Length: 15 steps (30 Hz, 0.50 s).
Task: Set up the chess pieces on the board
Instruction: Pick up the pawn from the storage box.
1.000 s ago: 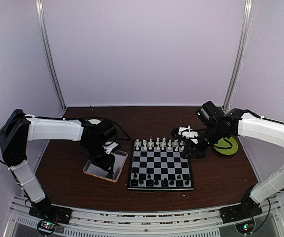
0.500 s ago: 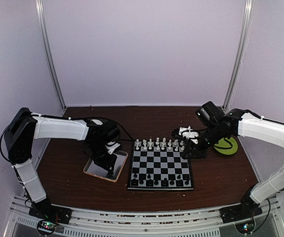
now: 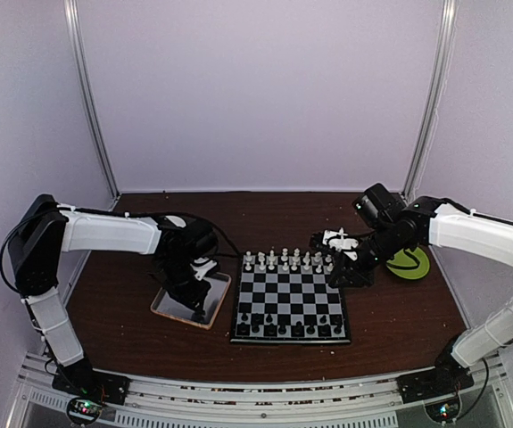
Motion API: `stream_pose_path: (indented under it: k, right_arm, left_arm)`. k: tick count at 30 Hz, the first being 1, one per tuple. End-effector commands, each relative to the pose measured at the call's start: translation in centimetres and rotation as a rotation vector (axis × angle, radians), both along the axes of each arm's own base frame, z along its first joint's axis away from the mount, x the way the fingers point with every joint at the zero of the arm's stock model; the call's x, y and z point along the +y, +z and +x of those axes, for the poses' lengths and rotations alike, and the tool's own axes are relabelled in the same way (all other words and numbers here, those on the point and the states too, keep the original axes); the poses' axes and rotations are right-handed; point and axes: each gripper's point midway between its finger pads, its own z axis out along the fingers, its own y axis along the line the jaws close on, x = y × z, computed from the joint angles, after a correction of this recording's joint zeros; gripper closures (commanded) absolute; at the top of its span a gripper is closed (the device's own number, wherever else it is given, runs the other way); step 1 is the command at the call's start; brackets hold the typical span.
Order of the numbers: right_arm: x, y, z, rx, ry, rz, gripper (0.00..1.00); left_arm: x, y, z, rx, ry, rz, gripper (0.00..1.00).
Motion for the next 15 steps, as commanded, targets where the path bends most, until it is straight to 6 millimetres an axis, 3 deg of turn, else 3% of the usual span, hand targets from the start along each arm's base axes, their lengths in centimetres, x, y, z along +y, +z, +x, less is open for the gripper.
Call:
stream_pose_path:
  k: [1, 9, 15]
  right_arm:
    - [-0.2, -0.3, 0.4, -0.007, -0.005, -0.014, 0.7]
    - [-0.3, -0.5, 0.4, -0.007, -0.002, -0.022, 0.7]
    - [-0.3, -0.5, 0.4, -0.008, -0.001, -0.025, 0.7]
  left_arm:
    - [0.3, 0.1, -0.1, -0.003, -0.017, 0.023, 0.79]
    - [0.9, 0.1, -0.2, 0.002, -0.021, 0.056, 0.95]
    - [2.1, 1.0, 0.1, -0.03, -0.027, 0.112, 1.0]
